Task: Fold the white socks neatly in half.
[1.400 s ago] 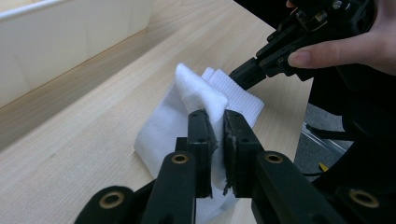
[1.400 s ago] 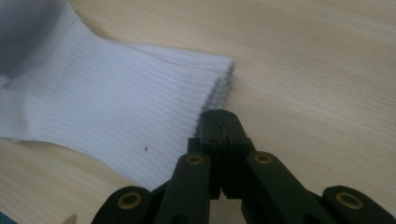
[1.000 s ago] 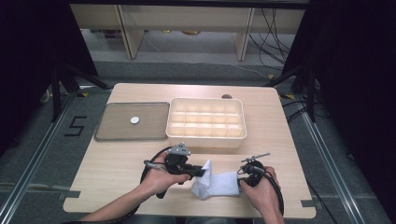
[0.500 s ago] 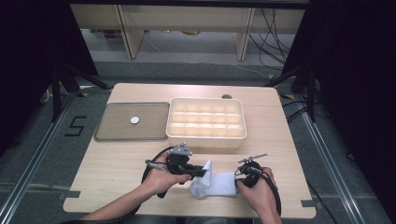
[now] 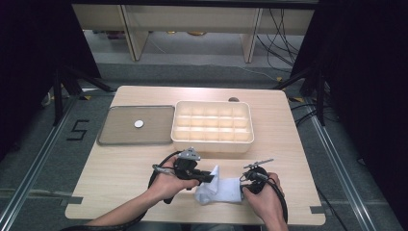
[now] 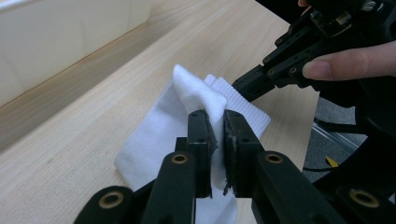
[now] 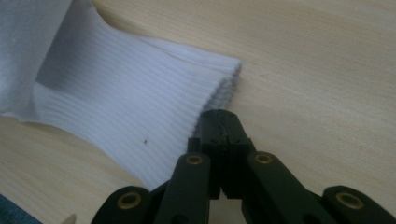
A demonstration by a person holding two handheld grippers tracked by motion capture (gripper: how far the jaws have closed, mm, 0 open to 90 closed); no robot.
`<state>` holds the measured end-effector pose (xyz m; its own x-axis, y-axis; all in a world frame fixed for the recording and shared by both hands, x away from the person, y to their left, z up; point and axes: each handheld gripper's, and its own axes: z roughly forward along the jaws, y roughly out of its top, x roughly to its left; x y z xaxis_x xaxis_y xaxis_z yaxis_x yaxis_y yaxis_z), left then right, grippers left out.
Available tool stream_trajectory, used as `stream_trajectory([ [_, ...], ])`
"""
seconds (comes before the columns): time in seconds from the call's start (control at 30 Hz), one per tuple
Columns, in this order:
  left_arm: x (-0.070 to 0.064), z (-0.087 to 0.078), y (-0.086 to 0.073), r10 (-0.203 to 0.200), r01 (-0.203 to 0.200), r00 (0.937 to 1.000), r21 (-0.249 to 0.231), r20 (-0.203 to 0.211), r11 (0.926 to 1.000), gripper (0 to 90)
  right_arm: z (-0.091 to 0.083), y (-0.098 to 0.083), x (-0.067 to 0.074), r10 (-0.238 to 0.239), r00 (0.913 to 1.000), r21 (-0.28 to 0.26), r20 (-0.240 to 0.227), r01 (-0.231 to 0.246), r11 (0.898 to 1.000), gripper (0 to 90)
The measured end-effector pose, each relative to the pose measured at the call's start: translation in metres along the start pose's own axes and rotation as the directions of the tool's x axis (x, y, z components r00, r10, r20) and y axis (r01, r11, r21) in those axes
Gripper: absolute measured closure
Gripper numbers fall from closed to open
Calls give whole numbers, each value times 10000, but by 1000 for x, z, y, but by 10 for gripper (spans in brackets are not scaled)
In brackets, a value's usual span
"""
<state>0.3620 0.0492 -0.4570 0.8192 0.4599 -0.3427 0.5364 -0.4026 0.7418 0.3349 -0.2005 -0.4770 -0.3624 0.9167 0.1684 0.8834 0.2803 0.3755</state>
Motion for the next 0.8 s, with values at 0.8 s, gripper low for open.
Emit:
stream_trajectory([
  [0.8, -4, 12, 3, 182, -178, 9998, 434, -107, 9989, 814, -2, 0, 7, -136, 9999, -54, -107, 135, 9999, 897],
])
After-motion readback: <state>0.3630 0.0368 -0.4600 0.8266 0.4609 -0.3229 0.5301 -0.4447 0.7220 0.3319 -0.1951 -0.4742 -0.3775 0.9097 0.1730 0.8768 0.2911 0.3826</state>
